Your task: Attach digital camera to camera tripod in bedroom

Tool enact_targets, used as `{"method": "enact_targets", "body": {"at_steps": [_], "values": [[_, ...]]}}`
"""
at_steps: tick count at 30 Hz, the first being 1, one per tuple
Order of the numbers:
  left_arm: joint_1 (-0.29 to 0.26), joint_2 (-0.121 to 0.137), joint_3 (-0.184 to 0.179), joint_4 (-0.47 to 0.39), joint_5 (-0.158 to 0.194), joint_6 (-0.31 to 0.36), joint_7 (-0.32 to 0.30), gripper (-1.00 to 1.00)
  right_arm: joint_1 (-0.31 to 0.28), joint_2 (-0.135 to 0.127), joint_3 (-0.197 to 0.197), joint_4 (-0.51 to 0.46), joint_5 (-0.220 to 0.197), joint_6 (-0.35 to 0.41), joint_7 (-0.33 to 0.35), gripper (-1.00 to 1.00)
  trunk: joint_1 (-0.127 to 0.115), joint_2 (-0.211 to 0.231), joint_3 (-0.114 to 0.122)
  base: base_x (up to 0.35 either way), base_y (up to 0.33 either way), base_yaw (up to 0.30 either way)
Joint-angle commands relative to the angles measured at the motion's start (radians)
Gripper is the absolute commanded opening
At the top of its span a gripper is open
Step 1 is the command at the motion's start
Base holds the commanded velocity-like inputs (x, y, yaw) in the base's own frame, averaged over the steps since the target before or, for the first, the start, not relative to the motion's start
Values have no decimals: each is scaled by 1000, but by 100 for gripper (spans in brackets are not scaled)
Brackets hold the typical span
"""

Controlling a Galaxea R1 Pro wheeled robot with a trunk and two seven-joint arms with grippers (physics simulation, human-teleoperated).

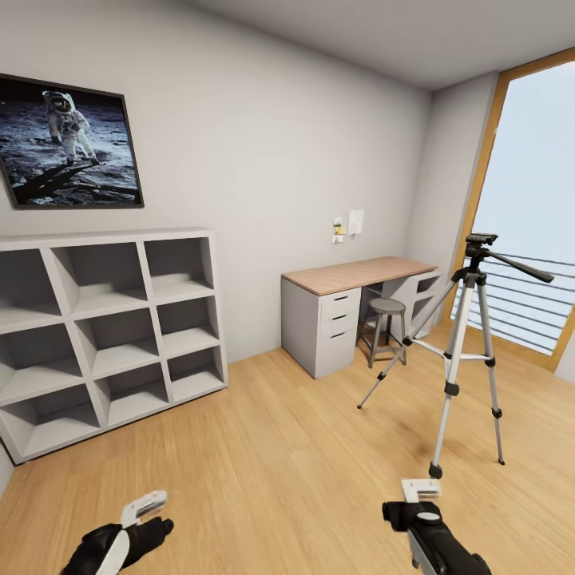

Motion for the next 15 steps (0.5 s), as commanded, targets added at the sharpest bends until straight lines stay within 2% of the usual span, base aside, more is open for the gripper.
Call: {"method": "enact_targets", "body": {"at_steps": [1, 5, 6, 7, 11, 15], "values": [[-20, -9, 0, -3, 9, 7, 7, 100, -14, 1, -3, -2, 5, 9, 0, 100, 0, -1, -1, 0, 0, 0], [-94, -54, -2, -4, 7, 12, 5, 100, -65, 4, -2, -1, -6, 24, 3, 100, 0, -1, -1, 0, 0, 0], [-128, -81, -3, -1, 6, 14, 4, 100, -89, 10, -2, -1, -9, 33, 4, 100, 0, -1, -1, 0, 0, 0], [-144, -95, -4, 3, 6, 14, 4, 100, -100, 14, -2, -1, -10, 37, 5, 100, 0, -1, -1, 0, 0, 0], [-197, -144, -6, 29, 2, 7, 3, 100, -147, 33, -2, -1, -13, 47, 3, 100, 0, -1, -1, 0, 0, 0], [-233, -182, -8, 53, -3, 2, 2, 100, -180, 57, -1, -7, -12, 55, 2, 100, 0, -1, -1, 0, 0, 0]]}}
